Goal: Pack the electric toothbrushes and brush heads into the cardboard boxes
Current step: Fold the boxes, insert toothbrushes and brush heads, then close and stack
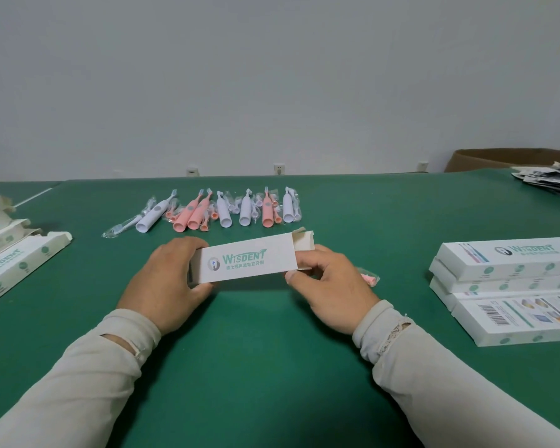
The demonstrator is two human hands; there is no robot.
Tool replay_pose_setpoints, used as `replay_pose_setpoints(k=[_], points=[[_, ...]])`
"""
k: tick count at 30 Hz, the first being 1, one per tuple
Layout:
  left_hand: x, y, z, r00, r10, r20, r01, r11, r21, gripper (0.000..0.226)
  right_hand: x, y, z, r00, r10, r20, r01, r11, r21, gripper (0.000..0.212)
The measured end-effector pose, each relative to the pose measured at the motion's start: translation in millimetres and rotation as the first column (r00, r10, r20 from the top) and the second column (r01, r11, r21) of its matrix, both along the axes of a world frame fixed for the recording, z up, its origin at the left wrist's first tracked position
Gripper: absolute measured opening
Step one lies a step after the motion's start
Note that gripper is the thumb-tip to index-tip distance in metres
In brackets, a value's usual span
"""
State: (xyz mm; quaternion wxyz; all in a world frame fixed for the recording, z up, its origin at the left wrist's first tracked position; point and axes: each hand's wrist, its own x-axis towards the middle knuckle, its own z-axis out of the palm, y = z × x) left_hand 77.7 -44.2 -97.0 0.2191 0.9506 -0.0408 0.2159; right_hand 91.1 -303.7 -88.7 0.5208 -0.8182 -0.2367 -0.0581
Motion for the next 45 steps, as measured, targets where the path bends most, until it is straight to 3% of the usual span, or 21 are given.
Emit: replay_pose_setpoints(k=[3,6,8,12,17,18,21,26,28,31,33,36,39,45], points=[[0,2,0,0.999,0.045,0.005,-0.045,0.999,0.003,0.044,4,-6,5,0.995,-0.098,-0.012,0.098,0.982,0.159,0.038],[-1,5,0,0.997,0.081,0.000,-0.081,0.997,0.020,0.043,16,-23,11,0.933,-0.333,-0.135,0.358,0.896,0.263,0.025],[-1,5,1,0.996,0.089,-0.009,-0.088,0.996,0.024,0.044,26,-38,12,0.869,-0.479,-0.125,0.495,0.851,0.177,0.022],[-1,4,0,0.995,0.098,-0.021,-0.097,0.995,0.034,0.045,34,-68,16,0.749,-0.660,0.058,0.662,0.742,-0.111,0.017],[-1,0,-1,0.996,0.087,-0.021,-0.086,0.996,0.033,0.044,34,-65,13,0.845,-0.534,0.040,0.492,0.745,-0.450,0.009],[-1,0,-1,0.996,0.084,-0.021,-0.083,0.996,0.032,0.045,33,-61,12,0.860,-0.507,0.057,0.466,0.737,-0.489,0.006],[-1,0,-1,0.996,0.082,-0.027,-0.081,0.996,0.029,0.045,31,-57,14,0.864,-0.490,0.116,0.453,0.656,-0.604,0.024],[-1,0,-1,0.996,0.087,-0.029,-0.086,0.996,0.032,0.045,29,-50,13,0.886,-0.431,0.168,0.410,0.563,-0.717,0.021],[-1,0,-1,0.996,0.089,-0.021,-0.088,0.996,0.028,0.045,31,-51,12,0.872,-0.448,0.196,0.466,0.639,-0.612,0.021],[-1,1,-1,0.995,0.098,-0.011,-0.098,0.995,0.027,0.046,34,-55,11,0.849,-0.526,0.044,0.526,0.837,-0.149,0.015],[-1,1,-1,0.995,0.097,-0.015,-0.096,0.995,0.036,0.046,33,-52,15,0.896,-0.425,-0.129,0.441,0.883,0.159,0.023],[-1,0,-1,0.997,0.075,-0.019,-0.074,0.996,0.044,0.047,27,-45,20,0.960,-0.172,-0.223,0.251,0.882,0.400,0.048],[-1,-1,-1,0.998,0.066,-0.019,-0.065,0.997,0.052,0.047,19,-29,18,0.980,-0.064,-0.188,0.151,0.855,0.495,0.036],[-1,-4,0,0.998,0.061,-0.012,-0.060,0.995,0.077,0.050,14,-15,5,0.940,-0.341,0.024,0.314,0.888,0.335,0.026]])
